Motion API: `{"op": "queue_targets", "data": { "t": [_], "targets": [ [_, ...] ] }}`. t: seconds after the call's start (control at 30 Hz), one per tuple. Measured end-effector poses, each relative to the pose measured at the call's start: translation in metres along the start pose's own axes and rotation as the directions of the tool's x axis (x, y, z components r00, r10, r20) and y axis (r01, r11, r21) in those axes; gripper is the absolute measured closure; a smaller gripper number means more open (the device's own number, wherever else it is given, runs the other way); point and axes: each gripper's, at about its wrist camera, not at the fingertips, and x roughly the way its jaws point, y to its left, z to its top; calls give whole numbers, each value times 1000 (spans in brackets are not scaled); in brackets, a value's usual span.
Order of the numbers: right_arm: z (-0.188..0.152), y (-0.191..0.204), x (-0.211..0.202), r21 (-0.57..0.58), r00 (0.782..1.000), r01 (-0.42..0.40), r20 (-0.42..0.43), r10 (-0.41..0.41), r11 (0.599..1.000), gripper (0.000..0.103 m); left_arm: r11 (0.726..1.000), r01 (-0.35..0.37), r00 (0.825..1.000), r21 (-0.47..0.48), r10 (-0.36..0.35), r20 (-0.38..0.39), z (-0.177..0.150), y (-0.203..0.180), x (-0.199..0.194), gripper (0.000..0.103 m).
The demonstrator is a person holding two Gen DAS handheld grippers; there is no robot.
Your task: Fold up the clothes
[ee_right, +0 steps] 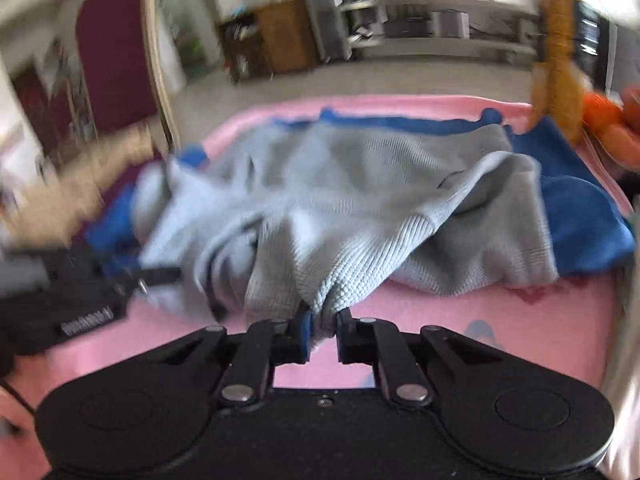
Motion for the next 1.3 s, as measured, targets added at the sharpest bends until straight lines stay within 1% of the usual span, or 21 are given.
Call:
{"op": "queue_targets", "data": {
  "t": [0.07,0.13,0.2,0.27,0.37,0.43,0.47,0.5,0.57,0.6,0.63,0.67,0.7,0.73,0.8,0.87,0.97,1.07,1.13,1.2,1.3],
  "targets": [
    [6,-1,-33,102,998,-69,20,67,992,92,990,100,995,-97,-98,32,6,12,-32,95],
    [10,3,-65,172,991,-129,47,123,977,92,968,177,984,-176,-168,66,9,20,-63,95],
    [9,5,-98,215,980,-194,76,181,957,92,941,241,970,-238,-224,95,8,27,-94,95],
    [1,8,-128,250,967,-253,92,237,935,92,924,271,962,-271,-255,95,-1,24,-117,95],
    [-33,17,-146,289,965,-259,46,257,922,92,927,238,967,-290,-255,-22,-35,9,-118,95],
    [-61,18,-143,314,968,-226,-29,247,922,92,931,210,962,-298,-251,-108,-59,-1,-116,95],
    [-77,18,-137,330,968,-202,-75,239,922,92,938,175,956,-299,-234,-174,-74,-5,-108,94],
    [-93,15,-129,348,966,-169,-128,226,922,92,946,133,945,-297,-211,-248,-91,-9,-96,93],
    [-117,8,-113,368,955,-96,-228,190,925,86,955,61,910,-289,-172,-377,-114,-11,-76,95],
    [-121,5,-112,365,951,-70,-255,172,928,84,955,50,903,-292,-169,-396,-117,-9,-74,96],
    [-125,3,-111,362,947,-44,-282,154,931,74,954,49,900,-297,-171,-402,-118,-6,-74,95],
    [-126,0,-113,356,947,-31,-288,141,934,63,951,53,908,-304,-172,-381,-113,-1,-79,86],
    [-119,-1,-121,349,956,-41,-258,138,936,57,950,57,925,-306,-166,-341,-103,4,-86,78],
    [-112,-3,-129,341,965,-51,-227,135,939,46,954,45,945,-297,-138,-298,-93,8,-94,74],
    [-93,-7,-144,325,982,-59,-151,113,944,40,961,0,974,-276,-62,-216,-75,17,-107,62],
    [-72,-17,-154,350,994,-67,-61,94,934,36,957,-63,986,-282,17,-165,-61,31,-107,58],
    [-54,-45,-152,442,998,-64,45,49,895,33,926,-151,982,-345,99,-163,-51,57,-85,49],
    [-53,-81,-132,555,995,-4,83,-50,832,35,883,-226,963,-412,139,-229,-48,81,-50,47],
    [-57,-102,-116,609,991,50,69,-115,792,39,865,-243,955,-440,136,-262,-49,88,-34,47],
    [-64,-122,-98,652,985,108,32,-169,751,45,850,-242,954,-467,122,-274,-52,91,-20,47],
    [-73,-138,-71,684,991,107,-17,-131,721,46,847,-221,959,-484,98,-266,-54,93,-8,43]
  ]
}}
